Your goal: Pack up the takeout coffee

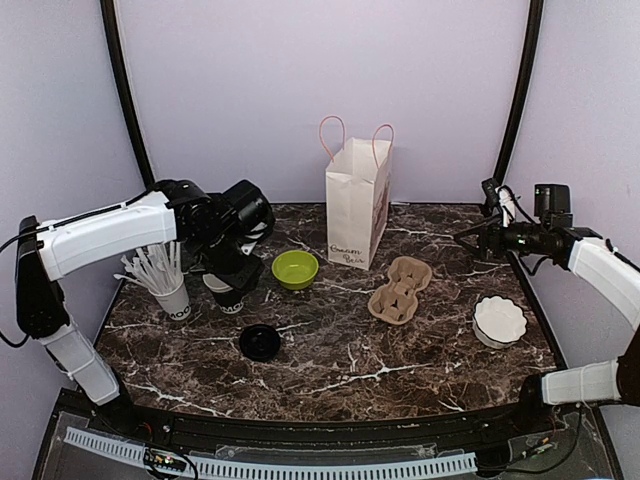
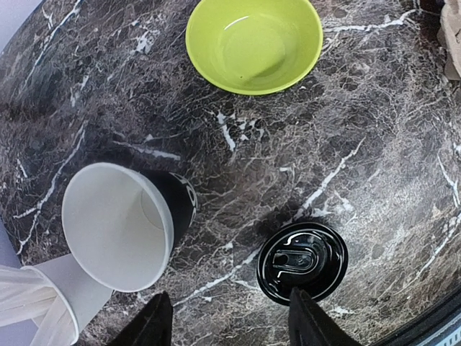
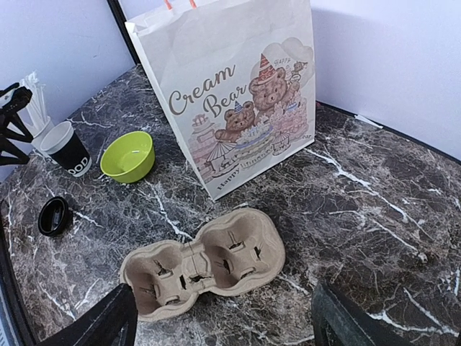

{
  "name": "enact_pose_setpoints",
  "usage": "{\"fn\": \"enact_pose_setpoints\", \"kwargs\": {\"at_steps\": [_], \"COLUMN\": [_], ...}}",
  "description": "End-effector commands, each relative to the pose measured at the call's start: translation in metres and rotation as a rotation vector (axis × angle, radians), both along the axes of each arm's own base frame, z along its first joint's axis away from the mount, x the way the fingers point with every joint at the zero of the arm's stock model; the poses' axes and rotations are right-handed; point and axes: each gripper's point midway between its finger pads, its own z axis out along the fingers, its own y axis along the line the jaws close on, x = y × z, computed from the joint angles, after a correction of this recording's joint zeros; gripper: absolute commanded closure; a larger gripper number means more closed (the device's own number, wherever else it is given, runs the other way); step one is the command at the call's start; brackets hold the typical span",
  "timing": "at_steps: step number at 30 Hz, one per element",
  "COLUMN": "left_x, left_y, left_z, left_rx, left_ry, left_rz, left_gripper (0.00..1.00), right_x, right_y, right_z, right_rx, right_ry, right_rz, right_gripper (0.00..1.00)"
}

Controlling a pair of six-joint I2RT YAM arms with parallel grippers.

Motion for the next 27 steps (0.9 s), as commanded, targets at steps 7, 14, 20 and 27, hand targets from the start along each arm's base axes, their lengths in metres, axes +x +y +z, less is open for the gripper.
{"fn": "enact_pose_setpoints", "kwargs": {"at_steps": [7, 14, 20, 27], "left_x": [0.036, 0.042, 0.046, 0.05], "left_y": [0.02, 0.009, 0.017, 0.025], "left_z": [-0.004, -0.018, -0.04, -0.052], "left_rx": [0.015, -0.008, 0.033, 0.084], "left_ry": [0.03, 0.07, 0.097, 0.107], "left_rz": [0.102, 0.082, 0.115, 0.143], "left_gripper": [0.49, 0.55, 0.56, 0.75], "right_x": [-0.001, -0.002, -0.002, -0.003], "right_y": [0.005, 0.003, 0.003, 0.003], "right_z": [0.007, 0.008, 0.007, 0.006], "right_rx": [0.01, -0.012, -0.018, -0.026], "right_ry": [-0.049, -0.067, -0.07, -0.073], "right_rz": [0.044, 0.034, 0.037, 0.041], "right_gripper": [0.2, 0.22, 0.24, 0.26]}}
